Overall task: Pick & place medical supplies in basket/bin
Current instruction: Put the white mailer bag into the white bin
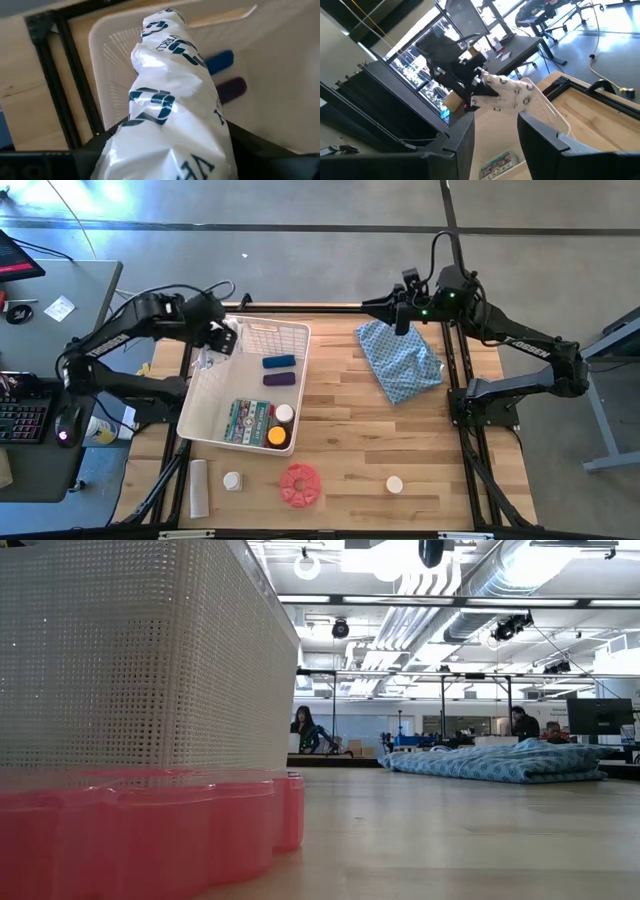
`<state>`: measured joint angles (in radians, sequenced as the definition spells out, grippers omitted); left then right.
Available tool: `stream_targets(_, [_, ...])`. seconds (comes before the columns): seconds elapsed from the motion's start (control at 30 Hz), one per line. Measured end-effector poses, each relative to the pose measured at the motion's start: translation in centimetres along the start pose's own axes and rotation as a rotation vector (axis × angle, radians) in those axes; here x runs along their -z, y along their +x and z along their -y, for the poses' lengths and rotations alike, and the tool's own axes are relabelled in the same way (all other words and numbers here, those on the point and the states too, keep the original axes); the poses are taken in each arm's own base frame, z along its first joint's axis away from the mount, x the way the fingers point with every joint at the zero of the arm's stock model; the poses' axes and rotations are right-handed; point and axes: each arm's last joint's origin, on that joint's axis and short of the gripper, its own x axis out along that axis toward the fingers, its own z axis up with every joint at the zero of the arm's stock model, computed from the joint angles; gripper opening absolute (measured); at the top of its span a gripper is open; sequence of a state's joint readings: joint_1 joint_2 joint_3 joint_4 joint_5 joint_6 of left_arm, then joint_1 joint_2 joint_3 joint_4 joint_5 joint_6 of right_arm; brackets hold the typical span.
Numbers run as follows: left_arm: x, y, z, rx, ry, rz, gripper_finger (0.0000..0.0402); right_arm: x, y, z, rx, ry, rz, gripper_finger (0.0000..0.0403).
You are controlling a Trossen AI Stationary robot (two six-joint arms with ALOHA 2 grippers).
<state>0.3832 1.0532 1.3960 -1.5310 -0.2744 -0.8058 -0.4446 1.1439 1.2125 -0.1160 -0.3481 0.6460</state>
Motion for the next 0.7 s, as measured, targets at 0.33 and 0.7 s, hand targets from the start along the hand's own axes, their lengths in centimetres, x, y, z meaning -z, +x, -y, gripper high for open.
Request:
stream_targets(0.33, [2.0,1.2,3.9,-0.030,-0.071,0.057,0.0234,0.3,0.0,0.2,0.020,0.012,-0.029,0.0139])
stream_targets(0.7, [7.2,4.2,5.5,0.098,-0.465,0.064,0.0232,1.0,0.0,0.5,0.024,0.019,-0.114,0.0139])
